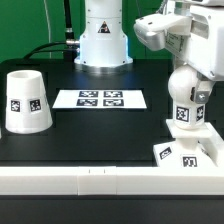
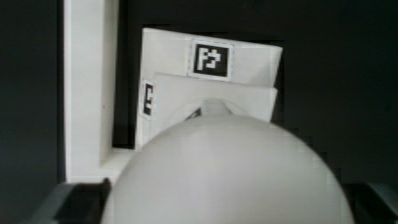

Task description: Assemble lamp

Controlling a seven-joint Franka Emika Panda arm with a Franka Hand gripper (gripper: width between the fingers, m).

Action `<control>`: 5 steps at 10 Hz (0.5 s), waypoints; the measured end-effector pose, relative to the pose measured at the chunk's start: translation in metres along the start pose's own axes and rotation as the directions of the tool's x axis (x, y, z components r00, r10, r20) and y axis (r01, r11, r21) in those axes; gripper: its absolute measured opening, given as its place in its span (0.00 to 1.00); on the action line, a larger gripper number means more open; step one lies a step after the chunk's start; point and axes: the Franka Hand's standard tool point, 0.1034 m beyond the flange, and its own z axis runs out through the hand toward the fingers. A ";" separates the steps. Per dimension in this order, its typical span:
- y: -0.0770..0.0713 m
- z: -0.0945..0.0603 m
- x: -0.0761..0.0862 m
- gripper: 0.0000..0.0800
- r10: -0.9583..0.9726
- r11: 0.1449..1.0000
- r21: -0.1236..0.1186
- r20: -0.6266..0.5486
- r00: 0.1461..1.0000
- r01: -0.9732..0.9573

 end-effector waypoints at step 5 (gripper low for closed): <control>-0.001 0.000 -0.001 0.72 0.120 0.993 0.010 -0.006 0.993 -0.120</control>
Offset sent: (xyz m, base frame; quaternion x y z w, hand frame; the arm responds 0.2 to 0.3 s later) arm 0.0000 0.0000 0.0000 0.0000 0.0000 0.0650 0.9979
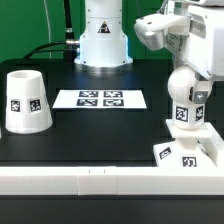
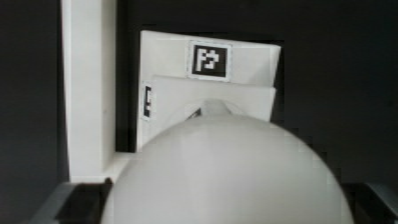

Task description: Assemble lamp

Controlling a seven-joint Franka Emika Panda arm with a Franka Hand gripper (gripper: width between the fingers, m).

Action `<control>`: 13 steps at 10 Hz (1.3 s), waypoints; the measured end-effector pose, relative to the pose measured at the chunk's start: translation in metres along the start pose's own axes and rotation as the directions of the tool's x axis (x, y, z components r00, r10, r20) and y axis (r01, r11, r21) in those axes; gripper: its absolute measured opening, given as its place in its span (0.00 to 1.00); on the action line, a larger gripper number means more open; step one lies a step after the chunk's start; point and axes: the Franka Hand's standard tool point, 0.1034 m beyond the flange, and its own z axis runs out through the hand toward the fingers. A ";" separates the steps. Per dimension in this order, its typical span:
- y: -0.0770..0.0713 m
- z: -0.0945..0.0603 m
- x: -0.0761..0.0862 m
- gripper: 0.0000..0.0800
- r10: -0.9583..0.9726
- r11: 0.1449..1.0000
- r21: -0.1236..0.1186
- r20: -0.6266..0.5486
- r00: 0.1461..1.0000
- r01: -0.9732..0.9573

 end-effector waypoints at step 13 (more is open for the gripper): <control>0.000 0.002 -0.004 0.72 0.925 0.373 0.102 0.032 0.378 -0.922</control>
Offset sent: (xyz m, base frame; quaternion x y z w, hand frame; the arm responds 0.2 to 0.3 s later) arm 0.0058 0.0022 -0.0040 0.0477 0.0284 0.2806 0.9582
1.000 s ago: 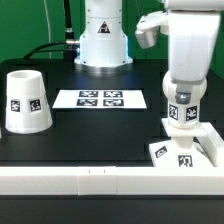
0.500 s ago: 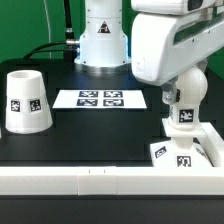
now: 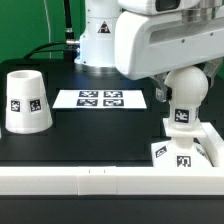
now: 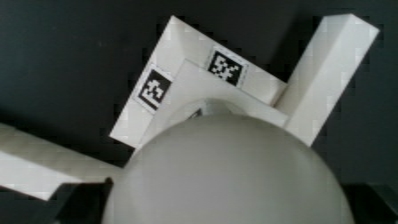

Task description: Assemble lamp

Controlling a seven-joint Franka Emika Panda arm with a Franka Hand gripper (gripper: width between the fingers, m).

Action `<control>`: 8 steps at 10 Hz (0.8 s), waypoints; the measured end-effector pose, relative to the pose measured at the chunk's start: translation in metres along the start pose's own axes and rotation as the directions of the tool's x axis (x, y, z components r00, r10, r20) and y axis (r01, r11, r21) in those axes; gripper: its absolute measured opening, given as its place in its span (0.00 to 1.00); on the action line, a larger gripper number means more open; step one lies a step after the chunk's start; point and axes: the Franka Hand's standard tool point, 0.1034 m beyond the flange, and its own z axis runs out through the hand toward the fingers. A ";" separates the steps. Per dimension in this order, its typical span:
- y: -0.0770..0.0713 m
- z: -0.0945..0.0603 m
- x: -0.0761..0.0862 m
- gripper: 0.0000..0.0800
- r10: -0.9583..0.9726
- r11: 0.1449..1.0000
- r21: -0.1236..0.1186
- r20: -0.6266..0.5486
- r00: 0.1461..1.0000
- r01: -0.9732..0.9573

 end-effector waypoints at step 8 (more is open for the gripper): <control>-0.008 0.001 0.002 0.72 0.682 0.731 0.023 0.013 0.731 -0.683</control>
Offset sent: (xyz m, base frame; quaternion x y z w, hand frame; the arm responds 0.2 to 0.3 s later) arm -0.0014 0.0076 -0.0006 0.0148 0.0014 0.2037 0.9789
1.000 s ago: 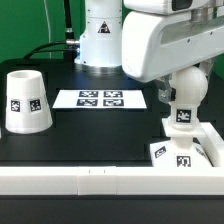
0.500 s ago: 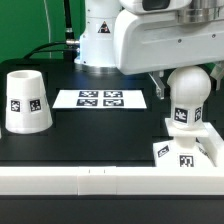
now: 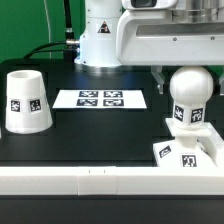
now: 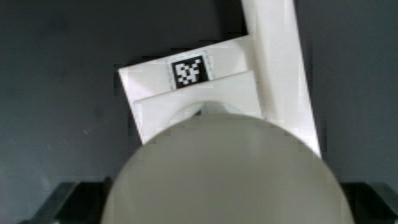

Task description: Assemble lamp

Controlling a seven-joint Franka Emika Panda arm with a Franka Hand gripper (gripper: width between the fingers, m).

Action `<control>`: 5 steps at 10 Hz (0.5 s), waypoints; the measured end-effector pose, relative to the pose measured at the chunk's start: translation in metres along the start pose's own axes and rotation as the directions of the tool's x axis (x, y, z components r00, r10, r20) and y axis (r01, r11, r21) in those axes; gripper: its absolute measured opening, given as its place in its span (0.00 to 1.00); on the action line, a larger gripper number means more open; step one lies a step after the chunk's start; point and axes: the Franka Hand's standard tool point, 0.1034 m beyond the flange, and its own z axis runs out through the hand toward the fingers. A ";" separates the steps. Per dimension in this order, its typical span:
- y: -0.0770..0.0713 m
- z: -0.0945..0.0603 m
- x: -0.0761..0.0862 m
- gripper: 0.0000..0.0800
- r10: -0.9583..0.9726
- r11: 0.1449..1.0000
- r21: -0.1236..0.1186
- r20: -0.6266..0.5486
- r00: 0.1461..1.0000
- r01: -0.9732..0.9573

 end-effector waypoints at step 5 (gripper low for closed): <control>-0.002 0.000 -0.001 0.72 0.243 0.970 0.004 0.003 0.970 -0.243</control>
Offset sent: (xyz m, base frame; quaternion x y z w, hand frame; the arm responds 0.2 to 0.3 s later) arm 0.0000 0.0000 0.0000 0.0000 0.0000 0.1938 0.9810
